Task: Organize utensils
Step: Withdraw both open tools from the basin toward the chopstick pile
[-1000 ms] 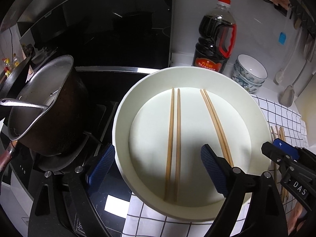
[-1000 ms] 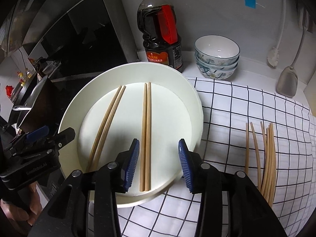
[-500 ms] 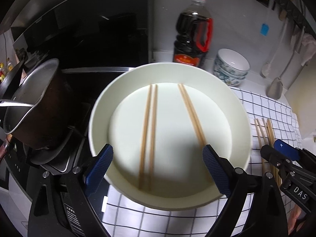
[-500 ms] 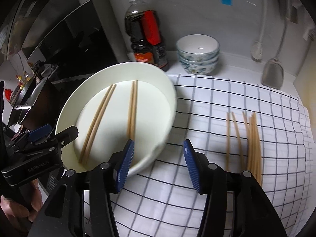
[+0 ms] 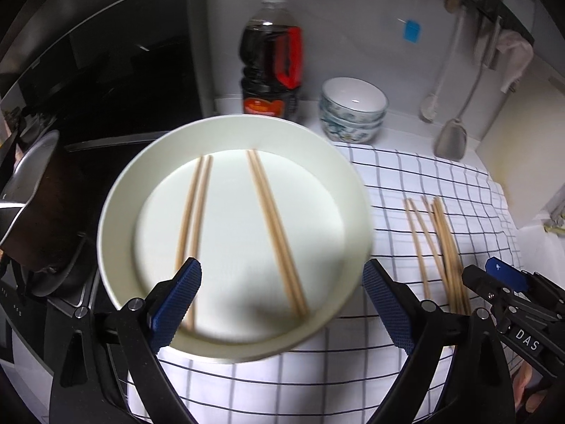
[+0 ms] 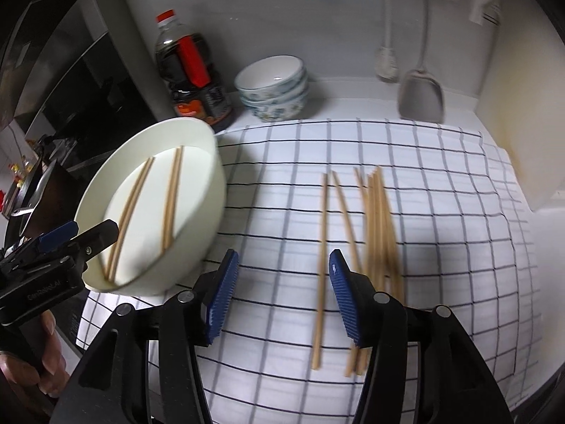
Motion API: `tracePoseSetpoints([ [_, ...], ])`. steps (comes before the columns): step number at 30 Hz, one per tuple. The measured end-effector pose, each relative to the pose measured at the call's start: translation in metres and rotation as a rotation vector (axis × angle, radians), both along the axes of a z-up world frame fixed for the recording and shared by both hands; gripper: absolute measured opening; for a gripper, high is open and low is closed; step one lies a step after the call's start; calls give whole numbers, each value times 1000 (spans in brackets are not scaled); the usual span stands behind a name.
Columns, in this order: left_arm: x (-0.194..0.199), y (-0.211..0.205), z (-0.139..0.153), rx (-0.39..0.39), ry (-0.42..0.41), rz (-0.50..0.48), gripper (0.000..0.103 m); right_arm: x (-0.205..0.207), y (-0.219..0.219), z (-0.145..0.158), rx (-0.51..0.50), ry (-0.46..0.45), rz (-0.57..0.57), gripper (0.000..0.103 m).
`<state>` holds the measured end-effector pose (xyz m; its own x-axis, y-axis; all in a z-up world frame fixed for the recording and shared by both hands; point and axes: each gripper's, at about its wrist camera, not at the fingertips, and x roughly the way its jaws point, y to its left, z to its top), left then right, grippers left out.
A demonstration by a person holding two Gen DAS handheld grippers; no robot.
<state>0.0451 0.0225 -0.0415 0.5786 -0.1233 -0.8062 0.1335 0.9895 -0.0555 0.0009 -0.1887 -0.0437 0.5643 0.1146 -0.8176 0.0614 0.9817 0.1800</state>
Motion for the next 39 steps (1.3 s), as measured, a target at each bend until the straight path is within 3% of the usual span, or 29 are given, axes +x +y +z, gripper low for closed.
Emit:
tracePoseSetpoints([
  [18,-17,-74,-22,16,35,-81,91,-38,-75,-28,0,26,-88,52],
  [39,-19,-140,-80,9,60,-133,91,-41,-110,-85,-35,65,-42,52],
])
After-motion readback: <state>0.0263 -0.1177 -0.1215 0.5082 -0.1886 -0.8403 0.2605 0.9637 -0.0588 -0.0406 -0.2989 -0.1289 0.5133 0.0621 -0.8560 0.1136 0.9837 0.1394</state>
